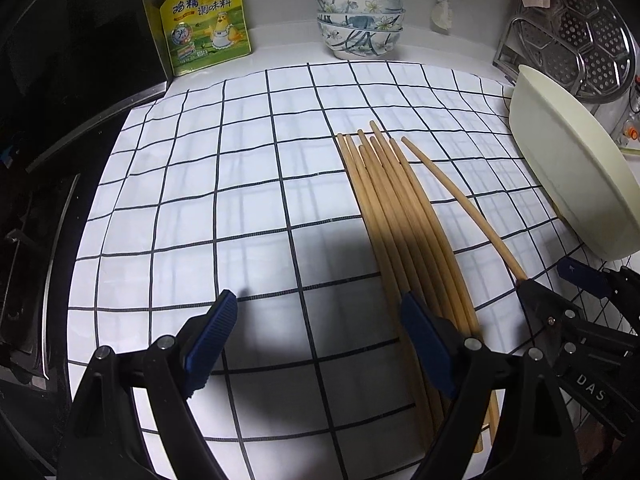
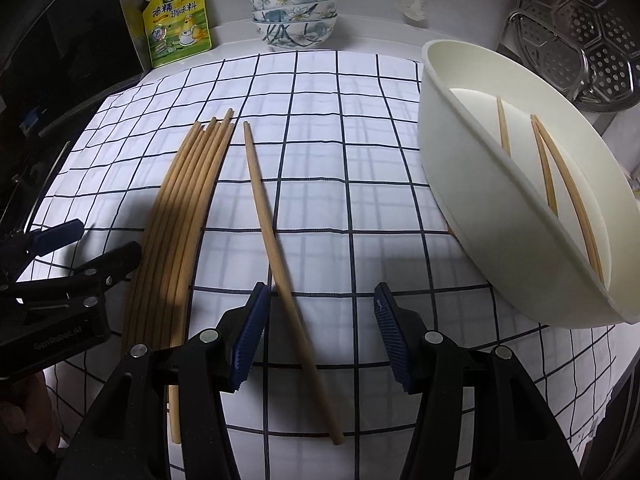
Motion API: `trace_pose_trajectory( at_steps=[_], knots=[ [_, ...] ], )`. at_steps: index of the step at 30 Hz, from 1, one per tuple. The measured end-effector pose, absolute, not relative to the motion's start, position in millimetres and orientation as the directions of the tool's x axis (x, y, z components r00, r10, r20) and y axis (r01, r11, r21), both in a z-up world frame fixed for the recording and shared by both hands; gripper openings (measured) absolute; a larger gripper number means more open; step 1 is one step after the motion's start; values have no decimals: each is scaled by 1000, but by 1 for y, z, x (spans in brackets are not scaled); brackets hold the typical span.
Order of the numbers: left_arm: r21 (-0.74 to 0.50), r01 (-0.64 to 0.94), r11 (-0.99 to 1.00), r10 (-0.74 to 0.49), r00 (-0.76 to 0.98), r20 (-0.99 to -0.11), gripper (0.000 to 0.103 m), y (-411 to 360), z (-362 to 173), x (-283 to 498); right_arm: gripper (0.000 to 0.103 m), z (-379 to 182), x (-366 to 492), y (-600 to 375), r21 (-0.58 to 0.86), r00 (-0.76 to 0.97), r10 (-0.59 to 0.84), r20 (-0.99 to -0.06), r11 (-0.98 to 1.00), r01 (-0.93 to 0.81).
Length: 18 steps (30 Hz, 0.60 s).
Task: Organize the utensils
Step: 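Lower the right tool and grasp one wooden chopstick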
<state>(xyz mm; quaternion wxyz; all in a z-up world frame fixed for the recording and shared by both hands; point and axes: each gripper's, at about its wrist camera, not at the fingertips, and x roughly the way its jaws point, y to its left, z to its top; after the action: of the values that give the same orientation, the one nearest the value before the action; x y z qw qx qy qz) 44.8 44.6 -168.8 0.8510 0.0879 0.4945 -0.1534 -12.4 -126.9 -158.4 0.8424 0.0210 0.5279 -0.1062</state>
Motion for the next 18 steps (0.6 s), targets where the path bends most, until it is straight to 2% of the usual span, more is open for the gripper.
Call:
trace_pose_trajectory(
  at_steps=[6, 10, 14, 18],
  knots=[
    [6, 352, 936, -171, 470, -866, 83, 41, -169, 44, 52, -158, -12, -128, -75, 422, -155, -893, 977, 199],
    [31, 341, 940, -150, 491, -858, 87, 41, -170, 44, 52, -157, -11, -128, -77, 425, -154, -892, 978, 194],
    [72, 314, 947, -99, 495, -863, 88, 48, -174, 46, 52, -158, -12, -127, -73, 426, -147, -893, 980, 186],
    [57, 292, 955, -99, 493, -865, 89, 60, -174, 46, 52, -157, -12, -127, -70, 430, -142, -892, 982, 178]
  ],
)
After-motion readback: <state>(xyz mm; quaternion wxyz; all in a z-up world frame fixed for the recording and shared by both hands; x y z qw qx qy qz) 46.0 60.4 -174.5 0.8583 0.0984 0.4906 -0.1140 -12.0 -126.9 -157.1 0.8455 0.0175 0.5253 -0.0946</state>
